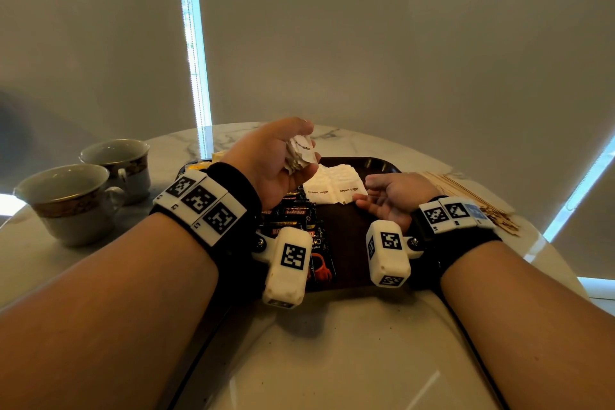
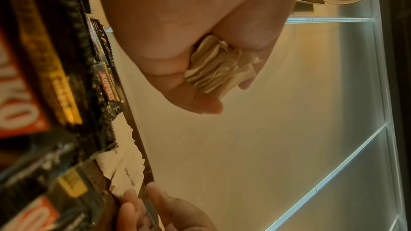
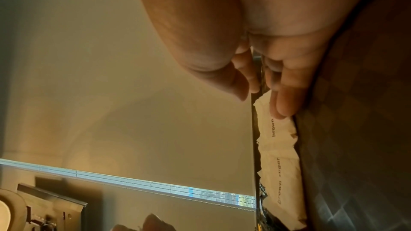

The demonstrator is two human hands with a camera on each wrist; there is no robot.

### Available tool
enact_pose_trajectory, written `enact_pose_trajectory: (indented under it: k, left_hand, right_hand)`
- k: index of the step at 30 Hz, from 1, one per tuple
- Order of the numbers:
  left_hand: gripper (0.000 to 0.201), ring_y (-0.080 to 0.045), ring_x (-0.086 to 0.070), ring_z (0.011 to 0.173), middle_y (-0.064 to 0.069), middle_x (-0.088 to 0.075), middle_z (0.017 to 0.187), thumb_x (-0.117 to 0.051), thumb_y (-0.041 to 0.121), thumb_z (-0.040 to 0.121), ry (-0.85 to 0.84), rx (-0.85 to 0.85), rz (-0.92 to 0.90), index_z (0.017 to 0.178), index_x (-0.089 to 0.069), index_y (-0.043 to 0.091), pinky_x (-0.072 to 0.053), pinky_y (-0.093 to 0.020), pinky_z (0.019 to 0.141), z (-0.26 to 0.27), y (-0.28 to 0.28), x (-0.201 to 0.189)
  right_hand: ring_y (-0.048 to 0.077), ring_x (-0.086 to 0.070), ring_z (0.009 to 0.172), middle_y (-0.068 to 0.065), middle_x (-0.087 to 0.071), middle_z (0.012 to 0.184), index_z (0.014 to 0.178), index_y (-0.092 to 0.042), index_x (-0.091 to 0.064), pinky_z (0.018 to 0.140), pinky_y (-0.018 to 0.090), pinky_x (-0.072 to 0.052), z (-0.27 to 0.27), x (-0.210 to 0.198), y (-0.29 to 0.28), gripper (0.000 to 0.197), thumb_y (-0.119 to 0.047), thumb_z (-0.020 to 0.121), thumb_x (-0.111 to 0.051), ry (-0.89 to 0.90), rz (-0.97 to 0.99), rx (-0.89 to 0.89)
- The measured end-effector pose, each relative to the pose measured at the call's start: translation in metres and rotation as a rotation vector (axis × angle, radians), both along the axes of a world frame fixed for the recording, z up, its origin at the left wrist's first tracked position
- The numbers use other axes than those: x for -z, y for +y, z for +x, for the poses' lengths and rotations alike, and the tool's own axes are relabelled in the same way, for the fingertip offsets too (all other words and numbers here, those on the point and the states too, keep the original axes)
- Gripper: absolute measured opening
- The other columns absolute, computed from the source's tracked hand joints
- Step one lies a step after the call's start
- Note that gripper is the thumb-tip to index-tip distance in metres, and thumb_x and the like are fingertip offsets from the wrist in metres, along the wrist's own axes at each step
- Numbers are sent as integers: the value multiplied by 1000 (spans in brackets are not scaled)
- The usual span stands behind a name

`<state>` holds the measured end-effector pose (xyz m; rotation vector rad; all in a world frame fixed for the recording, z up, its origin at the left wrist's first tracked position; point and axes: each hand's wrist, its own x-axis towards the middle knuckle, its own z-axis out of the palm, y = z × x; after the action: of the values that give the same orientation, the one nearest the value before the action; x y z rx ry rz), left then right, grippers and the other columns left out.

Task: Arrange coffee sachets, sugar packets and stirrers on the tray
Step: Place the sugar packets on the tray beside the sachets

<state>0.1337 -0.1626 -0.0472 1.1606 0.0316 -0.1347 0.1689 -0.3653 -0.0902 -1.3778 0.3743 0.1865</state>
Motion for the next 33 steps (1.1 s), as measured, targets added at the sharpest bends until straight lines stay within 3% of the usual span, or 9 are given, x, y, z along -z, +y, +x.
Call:
enact_pose_trajectory:
  k: [2,4,8,12,19,21,26,29,33]
  left_hand:
    - [26,-24,-62,83,-15,-58,100,-68,18,90,-6,21,-36,111,-61,3,-55,-27,54,-2,0,-1]
    - [24,-27,-61,87,-18,-57,104,-60,14,92,-15,45,-68,112,-63,1,-57,-28,56,-5,0,-1]
    - [28,-34,-63,98,-24,-56,116,-45,5,93,-19,54,-90,111,-65,3,-59,-31,61,-8,-2,0]
    - [27,-39,-66,106,-23,-58,124,-46,1,96,-25,60,-82,113,-65,10,-63,-35,65,-11,-2,-1]
    - [17,-25,-64,85,-19,-67,114,-54,5,99,-92,65,-3,111,-65,11,-56,-26,58,-12,-2,-1]
    - [15,-26,-65,82,-18,-68,108,-55,4,98,-113,64,29,109,-63,11,-55,-27,57,-10,-3,0]
    - [16,-28,-66,85,-16,-70,102,-54,0,98,-116,93,95,100,-63,14,-54,-28,58,-9,-5,2]
    - [17,-26,-62,84,-17,-67,106,-51,2,98,-107,110,119,100,-63,14,-53,-25,54,-10,-5,3]
    - [18,-20,-59,76,-16,-59,110,-63,19,95,-66,120,107,111,-62,11,-49,-26,57,-7,-3,4]
  right_hand:
    - [23,-64,92,15,-53,109,134,-5,-49,71,33,-58,1,0,-1,32,-8,102,-52,-9,7,17]
    - [24,-64,95,15,-51,111,130,-6,-51,71,33,-58,2,1,-2,31,-9,100,-55,-23,-4,44]
    - [24,-66,86,11,-55,100,116,-6,-54,60,32,-56,3,-1,-4,22,-13,97,-61,-110,-10,107]
    - [20,-64,77,6,-59,85,101,-10,-59,59,31,-52,-7,-15,-4,10,-18,96,-61,-240,39,105]
    - [17,-60,71,4,-61,87,110,-8,-64,60,29,-43,-45,-31,20,42,-41,83,-68,-393,-5,-221]
    - [16,-60,71,5,-61,90,118,-4,-62,59,29,-42,-47,-29,25,48,-37,83,-69,-427,-38,-259]
    - [15,-60,64,3,-66,77,93,-10,-61,54,29,-40,-45,-28,31,5,-14,94,-64,-477,-14,-202]
    - [19,-64,71,8,-71,82,95,-8,-58,53,28,-45,-44,-28,31,1,-8,95,-59,-491,54,-126]
    - [24,-67,75,12,-70,87,90,-9,-55,52,30,-44,-42,-31,30,10,0,93,-53,-500,168,-37]
